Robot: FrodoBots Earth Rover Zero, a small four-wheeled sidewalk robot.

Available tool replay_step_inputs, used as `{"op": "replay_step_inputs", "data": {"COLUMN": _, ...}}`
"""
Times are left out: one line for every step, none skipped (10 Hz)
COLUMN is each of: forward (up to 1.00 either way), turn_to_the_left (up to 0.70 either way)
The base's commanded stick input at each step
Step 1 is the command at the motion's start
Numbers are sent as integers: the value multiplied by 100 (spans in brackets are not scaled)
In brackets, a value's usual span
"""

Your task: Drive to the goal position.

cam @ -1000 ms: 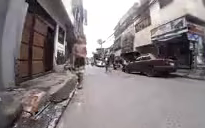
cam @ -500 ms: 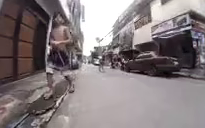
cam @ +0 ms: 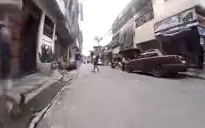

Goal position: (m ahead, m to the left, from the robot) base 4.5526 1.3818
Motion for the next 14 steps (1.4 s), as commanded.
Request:
{"op": "replay_step_inputs", "data": {"forward": 100, "turn_to_the_left": 27}}
{"op": "replay_step_inputs", "data": {"forward": 100, "turn_to_the_left": 27}}
{"op": "replay_step_inputs", "data": {"forward": 100, "turn_to_the_left": 3}}
{"op": "replay_step_inputs", "data": {"forward": 100, "turn_to_the_left": 0}}
{"op": "replay_step_inputs", "data": {"forward": 100, "turn_to_the_left": 0}}
{"op": "replay_step_inputs", "data": {"forward": 100, "turn_to_the_left": 0}}
{"op": "replay_step_inputs", "data": {"forward": 100, "turn_to_the_left": 0}}
{"op": "replay_step_inputs", "data": {"forward": 100, "turn_to_the_left": 0}}
{"op": "replay_step_inputs", "data": {"forward": 100, "turn_to_the_left": 0}}
{"op": "replay_step_inputs", "data": {"forward": 100, "turn_to_the_left": 0}}
{"op": "replay_step_inputs", "data": {"forward": 100, "turn_to_the_left": 0}}
{"op": "replay_step_inputs", "data": {"forward": 100, "turn_to_the_left": 0}}
{"op": "replay_step_inputs", "data": {"forward": 100, "turn_to_the_left": 0}}
{"op": "replay_step_inputs", "data": {"forward": 100, "turn_to_the_left": 0}}
